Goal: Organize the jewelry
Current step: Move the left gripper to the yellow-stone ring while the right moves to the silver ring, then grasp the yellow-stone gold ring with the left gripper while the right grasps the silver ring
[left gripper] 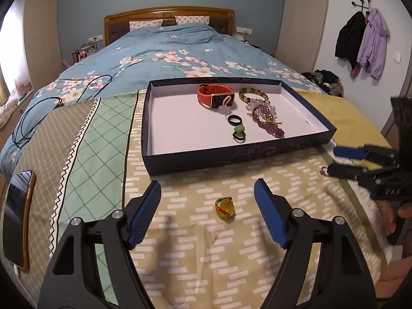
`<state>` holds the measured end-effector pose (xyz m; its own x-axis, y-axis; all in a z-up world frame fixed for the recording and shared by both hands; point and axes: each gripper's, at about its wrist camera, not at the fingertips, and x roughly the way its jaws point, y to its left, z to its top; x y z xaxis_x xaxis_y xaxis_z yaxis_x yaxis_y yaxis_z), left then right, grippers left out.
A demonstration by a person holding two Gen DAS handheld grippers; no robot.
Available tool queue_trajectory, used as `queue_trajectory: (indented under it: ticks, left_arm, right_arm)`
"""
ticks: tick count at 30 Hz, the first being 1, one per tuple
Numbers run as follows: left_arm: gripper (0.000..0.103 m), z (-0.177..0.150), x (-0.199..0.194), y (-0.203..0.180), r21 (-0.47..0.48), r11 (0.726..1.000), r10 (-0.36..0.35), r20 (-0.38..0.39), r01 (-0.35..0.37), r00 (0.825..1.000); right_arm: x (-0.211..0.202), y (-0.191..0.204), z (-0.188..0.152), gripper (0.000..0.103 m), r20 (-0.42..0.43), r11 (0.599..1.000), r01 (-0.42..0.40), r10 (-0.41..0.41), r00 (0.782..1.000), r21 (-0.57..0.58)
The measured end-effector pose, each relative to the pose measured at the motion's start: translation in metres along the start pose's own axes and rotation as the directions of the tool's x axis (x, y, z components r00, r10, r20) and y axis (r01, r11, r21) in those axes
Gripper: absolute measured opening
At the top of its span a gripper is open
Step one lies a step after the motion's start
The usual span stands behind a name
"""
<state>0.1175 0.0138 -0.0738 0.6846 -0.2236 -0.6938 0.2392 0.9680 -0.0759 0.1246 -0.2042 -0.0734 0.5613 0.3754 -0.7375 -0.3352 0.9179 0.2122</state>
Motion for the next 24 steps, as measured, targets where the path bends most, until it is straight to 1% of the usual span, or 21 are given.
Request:
queue_trajectory:
  ticks: [2, 3, 5, 9, 10, 11, 12, 14, 15, 17, 19, 20, 22, 24]
  left_arm:
    - [0.069, 0.000, 0.003, -0.002, 0.010, 1.000, -0.007, -0.015, 0.007, 1.000]
    - [0.068, 0.000, 0.006, -0.004, 0.014, 1.000, -0.013, -0.028, 0.014, 1.000]
    - [0.063, -0.001, 0.011, -0.007, 0.019, 0.999, -0.027, -0.058, 0.028, 0.998]
    - [0.062, 0.002, 0.021, -0.016, 0.028, 0.998, -0.056, -0.100, 0.059, 0.993]
    - [0.060, 0.002, 0.027, -0.018, 0.023, 0.997, -0.073, -0.126, 0.077, 0.989]
    - [0.057, 0.002, 0.030, -0.019, 0.018, 0.997, -0.075, -0.138, 0.078, 0.988]
    - [0.057, 0.002, 0.031, -0.020, 0.023, 0.997, -0.069, -0.137, 0.073, 0.988]
    - [0.054, 0.002, 0.032, -0.021, 0.021, 0.996, -0.077, -0.139, 0.081, 0.987]
    - [0.052, 0.002, 0.033, -0.021, 0.020, 0.997, -0.074, -0.139, 0.077, 0.988]
    - [0.049, 0.002, 0.033, -0.021, 0.017, 0.997, -0.066, -0.139, 0.069, 0.988]
    - [0.044, 0.002, 0.033, -0.021, 0.020, 0.998, -0.051, -0.140, 0.054, 0.989]
    - [0.042, 0.002, 0.033, -0.022, 0.024, 0.999, -0.045, -0.141, 0.049, 0.989]
    - [0.039, 0.001, 0.032, -0.024, 0.033, 0.999, -0.030, -0.142, 0.035, 0.989]
    - [0.035, 0.000, 0.031, -0.024, 0.037, 0.999, -0.023, -0.141, 0.029, 0.990]
  right_arm:
    - [0.000, -0.001, -0.001, 0.062, 0.000, 1.000, 0.004, -0.004, 1.000, 0.006]
    - [0.000, -0.001, -0.001, 0.062, -0.001, 1.000, 0.005, -0.005, 1.000, 0.007]
    - [0.001, -0.001, -0.002, 0.062, -0.012, 1.000, 0.004, -0.004, 1.000, 0.005]
    - [0.005, 0.005, -0.003, 0.062, -0.039, 1.000, 0.006, -0.006, 0.999, -0.013]
    - [0.005, 0.006, -0.003, 0.061, -0.042, 1.000, 0.010, -0.011, 0.999, -0.020]
    - [0.006, 0.008, -0.004, 0.060, -0.047, 1.000, 0.012, -0.013, 0.999, -0.023]
    - [0.008, 0.009, -0.004, 0.057, -0.054, 0.999, 0.017, -0.018, 0.998, -0.027]
    - [0.010, 0.013, -0.004, 0.054, -0.060, 0.999, 0.033, -0.035, 0.998, -0.039]
    - [0.010, 0.014, -0.004, 0.050, -0.061, 0.998, 0.041, -0.044, 0.997, -0.049]
    - [0.011, 0.016, -0.004, 0.048, -0.063, 0.997, 0.052, -0.055, 0.997, -0.055]
    - [0.011, 0.016, -0.005, 0.042, -0.064, 0.996, 0.059, -0.063, 0.996, -0.060]
    - [0.011, 0.016, -0.005, 0.040, -0.065, 0.996, 0.064, -0.068, 0.996, -0.062]
    - [0.010, 0.016, -0.006, 0.032, -0.066, 0.994, 0.084, -0.089, 0.994, -0.071]
    - [0.010, 0.015, -0.006, 0.029, -0.069, 0.993, 0.089, -0.095, 0.993, -0.078]
